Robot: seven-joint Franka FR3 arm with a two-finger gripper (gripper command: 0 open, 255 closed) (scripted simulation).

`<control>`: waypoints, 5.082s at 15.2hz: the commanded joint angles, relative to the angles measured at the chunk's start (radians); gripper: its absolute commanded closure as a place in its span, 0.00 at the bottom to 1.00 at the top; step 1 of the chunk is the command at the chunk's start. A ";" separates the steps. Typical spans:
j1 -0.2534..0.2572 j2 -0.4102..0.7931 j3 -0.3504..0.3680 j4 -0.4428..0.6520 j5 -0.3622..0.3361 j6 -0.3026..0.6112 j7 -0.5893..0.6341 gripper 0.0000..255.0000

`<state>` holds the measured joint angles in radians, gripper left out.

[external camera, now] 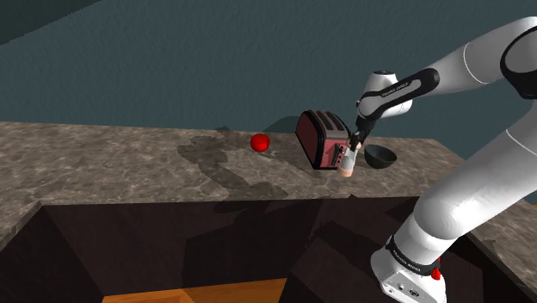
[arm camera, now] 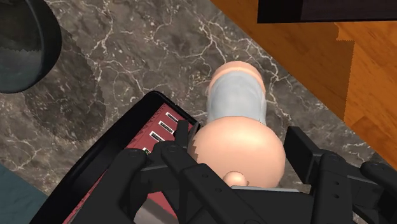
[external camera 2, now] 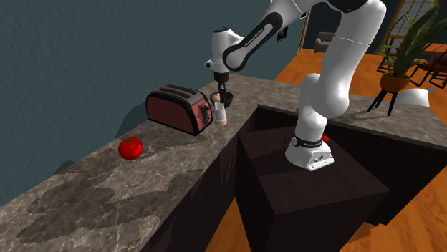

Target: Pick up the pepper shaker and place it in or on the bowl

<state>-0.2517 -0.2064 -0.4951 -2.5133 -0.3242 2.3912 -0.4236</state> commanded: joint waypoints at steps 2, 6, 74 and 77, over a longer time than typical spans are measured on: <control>-0.002 -0.033 0.007 0.016 -0.005 -0.048 0.000 1.00; -0.003 -0.070 0.017 0.043 -0.007 -0.110 -0.002 1.00; -0.459 0.847 -0.161 1.016 0.691 -0.251 -0.910 1.00; -0.459 0.847 -0.161 1.016 0.691 -0.251 -0.910 1.00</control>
<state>-0.7104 0.6406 -0.6561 -1.4975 0.3667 2.1399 -1.3335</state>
